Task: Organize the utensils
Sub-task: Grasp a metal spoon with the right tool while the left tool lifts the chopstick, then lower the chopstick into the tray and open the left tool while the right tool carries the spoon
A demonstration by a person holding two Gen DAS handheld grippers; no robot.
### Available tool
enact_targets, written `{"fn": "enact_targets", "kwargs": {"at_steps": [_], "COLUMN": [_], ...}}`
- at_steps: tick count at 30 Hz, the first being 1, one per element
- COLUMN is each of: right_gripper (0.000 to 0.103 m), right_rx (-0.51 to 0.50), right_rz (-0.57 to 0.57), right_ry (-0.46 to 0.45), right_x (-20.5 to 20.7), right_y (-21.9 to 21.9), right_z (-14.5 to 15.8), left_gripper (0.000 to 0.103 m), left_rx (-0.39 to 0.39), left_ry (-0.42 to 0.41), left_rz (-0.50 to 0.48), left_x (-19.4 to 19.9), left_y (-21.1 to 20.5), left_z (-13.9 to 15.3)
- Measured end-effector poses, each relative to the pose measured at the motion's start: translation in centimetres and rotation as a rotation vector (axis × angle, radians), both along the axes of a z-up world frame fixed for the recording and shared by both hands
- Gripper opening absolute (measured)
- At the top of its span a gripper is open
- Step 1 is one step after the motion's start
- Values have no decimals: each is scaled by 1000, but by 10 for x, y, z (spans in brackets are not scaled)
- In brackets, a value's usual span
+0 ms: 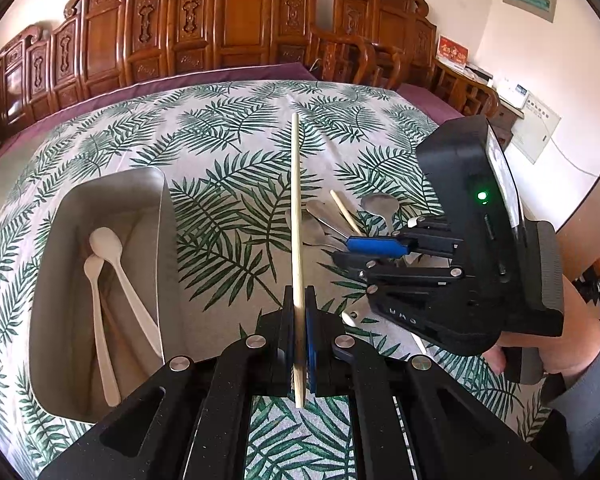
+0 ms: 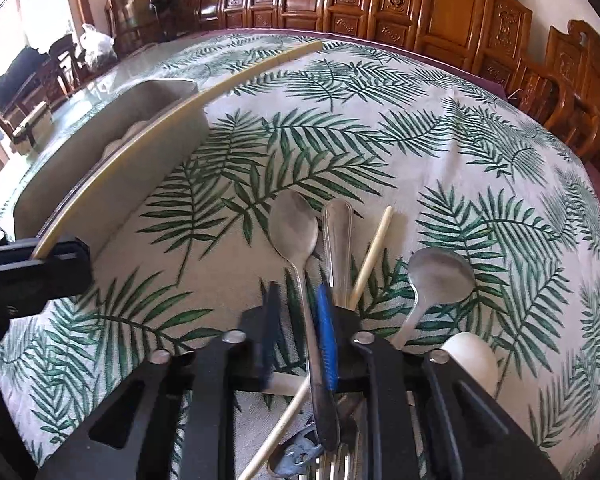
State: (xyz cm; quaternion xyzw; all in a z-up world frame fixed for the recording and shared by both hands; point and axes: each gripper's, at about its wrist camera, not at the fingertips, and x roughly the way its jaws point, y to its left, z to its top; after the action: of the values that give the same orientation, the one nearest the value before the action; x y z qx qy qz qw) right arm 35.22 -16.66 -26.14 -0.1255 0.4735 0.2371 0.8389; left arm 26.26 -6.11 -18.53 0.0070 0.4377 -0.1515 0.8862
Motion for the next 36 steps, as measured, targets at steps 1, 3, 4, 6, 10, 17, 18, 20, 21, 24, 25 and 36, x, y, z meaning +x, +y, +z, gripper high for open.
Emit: {"fn": "enact_targets", "kwargs": {"at_steps": [1, 3, 4, 6, 10, 17, 18, 20, 21, 24, 25, 36], "right_gripper": [13, 7, 6, 5, 4, 4, 4, 4, 4, 4, 4, 5], "right_rx": [-1, -4, -5, -14, -6, 93, 102, 116, 123, 129, 131, 149], "right_rz": [-6, -12, -13, -8, -8, -24, -23, -20, -14, -6, -3, 25], "right_ry": [4, 6, 9, 7, -8, -77, -84, -93, -95, -103, -102, -124], "right_x": [1, 3, 3, 2, -3, -20, -23, -27, -31, -38, -40, -61], "right_y": [-1, -4, -4, -3, -3, -9, -8, -7, -5, -1, 0, 15], "right_z": [0, 0, 0, 0, 2, 37, 41, 45, 48, 51, 52, 67], "left_gripper": [4, 4, 4, 4, 4, 4, 4, 4, 4, 4, 4, 4], "left_rx": [1, 0, 1, 1, 5, 20, 22, 23, 25, 23, 23, 25], "left_ry": [-2, -4, -7, -10, -20, -49, -52, -54, -55, -57, -58, -30], "left_rz": [0, 0, 0, -1, -1, 7, 11, 18, 23, 35, 39, 92], "left_x": [0, 0, -1, -1, -2, -10, -11, -12, -13, -16, -17, -24], "left_y": [0, 1, 2, 3, 4, 15, 18, 23, 26, 35, 37, 71], "left_z": [1, 2, 3, 4, 9, 20, 21, 23, 24, 28, 29, 28]}}
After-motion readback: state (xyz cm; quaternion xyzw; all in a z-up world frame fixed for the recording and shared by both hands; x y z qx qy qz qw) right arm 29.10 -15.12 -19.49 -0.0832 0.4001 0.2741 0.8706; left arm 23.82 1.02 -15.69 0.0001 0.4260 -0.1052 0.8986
